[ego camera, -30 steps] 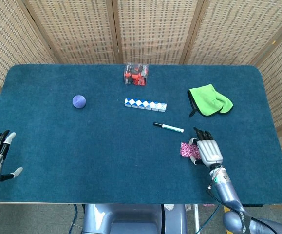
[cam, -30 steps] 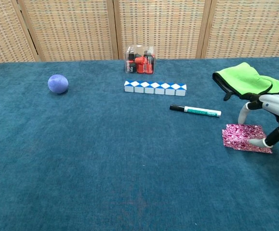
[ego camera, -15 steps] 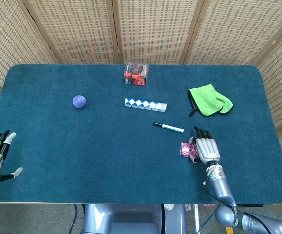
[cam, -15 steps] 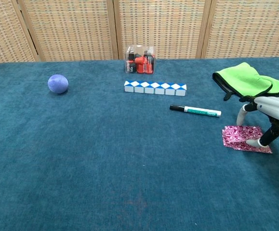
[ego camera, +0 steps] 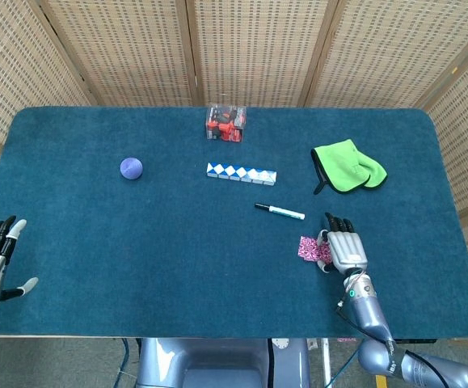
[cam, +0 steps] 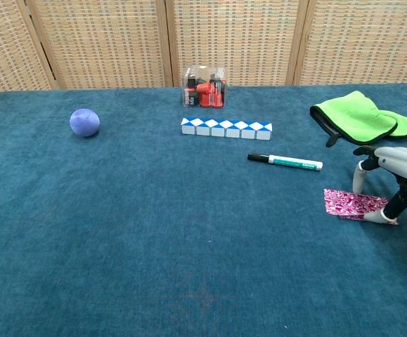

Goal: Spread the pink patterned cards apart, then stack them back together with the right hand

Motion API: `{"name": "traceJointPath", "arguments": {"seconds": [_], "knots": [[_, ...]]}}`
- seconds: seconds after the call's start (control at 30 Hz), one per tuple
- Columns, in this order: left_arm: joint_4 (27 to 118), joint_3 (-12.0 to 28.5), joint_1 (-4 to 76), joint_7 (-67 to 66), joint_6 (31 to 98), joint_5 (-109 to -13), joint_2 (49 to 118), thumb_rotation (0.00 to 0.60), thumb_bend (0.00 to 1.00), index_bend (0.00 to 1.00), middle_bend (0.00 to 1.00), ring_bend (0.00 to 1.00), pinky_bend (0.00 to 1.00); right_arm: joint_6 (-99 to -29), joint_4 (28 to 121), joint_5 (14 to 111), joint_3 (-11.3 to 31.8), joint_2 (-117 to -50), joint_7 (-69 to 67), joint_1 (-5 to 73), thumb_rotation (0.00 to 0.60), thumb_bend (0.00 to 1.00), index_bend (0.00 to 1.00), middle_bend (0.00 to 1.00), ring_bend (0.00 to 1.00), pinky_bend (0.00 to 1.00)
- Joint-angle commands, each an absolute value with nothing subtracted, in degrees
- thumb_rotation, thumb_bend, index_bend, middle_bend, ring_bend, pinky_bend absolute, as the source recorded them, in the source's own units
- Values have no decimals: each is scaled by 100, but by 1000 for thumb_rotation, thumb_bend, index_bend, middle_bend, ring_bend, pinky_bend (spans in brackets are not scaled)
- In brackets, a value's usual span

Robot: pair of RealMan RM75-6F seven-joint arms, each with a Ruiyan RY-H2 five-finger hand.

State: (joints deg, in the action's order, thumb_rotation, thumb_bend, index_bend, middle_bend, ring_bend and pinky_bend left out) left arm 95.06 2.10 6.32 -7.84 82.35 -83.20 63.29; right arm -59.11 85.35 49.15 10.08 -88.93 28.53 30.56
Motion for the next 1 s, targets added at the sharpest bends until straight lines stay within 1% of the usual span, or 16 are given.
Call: {"name": "traceJointPath", "arguments": {"seconds": [0.03, 0.5, 0.63, 0.8, 0.9, 1.0], "knots": [[9508, 210, 632, -783, 8235, -8321, 6329, 600, 0, 0, 0, 0, 0, -5920, 8536, 4910, 1002, -8889, 2837, 3063, 600, 260, 382, 0, 0, 44], [9511, 209, 632, -775, 8237, -8324, 6328, 600, 0, 0, 0, 0, 0, -5971, 8557, 4820, 964, -8904, 2851, 3129, 600, 260, 315, 0, 0, 44], [9509, 208, 630, -767, 8241, -8327, 6327, 600, 0, 0, 0, 0, 0, -5981, 8558, 4798, 950, -8916, 2867, 3140, 600, 259, 276, 0, 0, 44], [9507, 207, 631, -762, 8237, -8329, 6325, 600, 0, 0, 0, 0, 0, -6005, 8606, 4808, 948, -8897, 2840, 3140, 600, 255, 273, 0, 0, 44], [9506, 208, 634, -762, 8230, -8322, 6324, 600, 0, 0, 0, 0, 0, -6107, 8837, 4995, 952, -8754, 2686, 3078, 600, 255, 273, 0, 0, 44], [9510, 210, 636, -759, 8224, -8317, 6323, 600, 0, 0, 0, 0, 0, -6290, 9191, 5407, 915, -8480, 2438, 2951, 600, 257, 273, 0, 0, 44]]}}
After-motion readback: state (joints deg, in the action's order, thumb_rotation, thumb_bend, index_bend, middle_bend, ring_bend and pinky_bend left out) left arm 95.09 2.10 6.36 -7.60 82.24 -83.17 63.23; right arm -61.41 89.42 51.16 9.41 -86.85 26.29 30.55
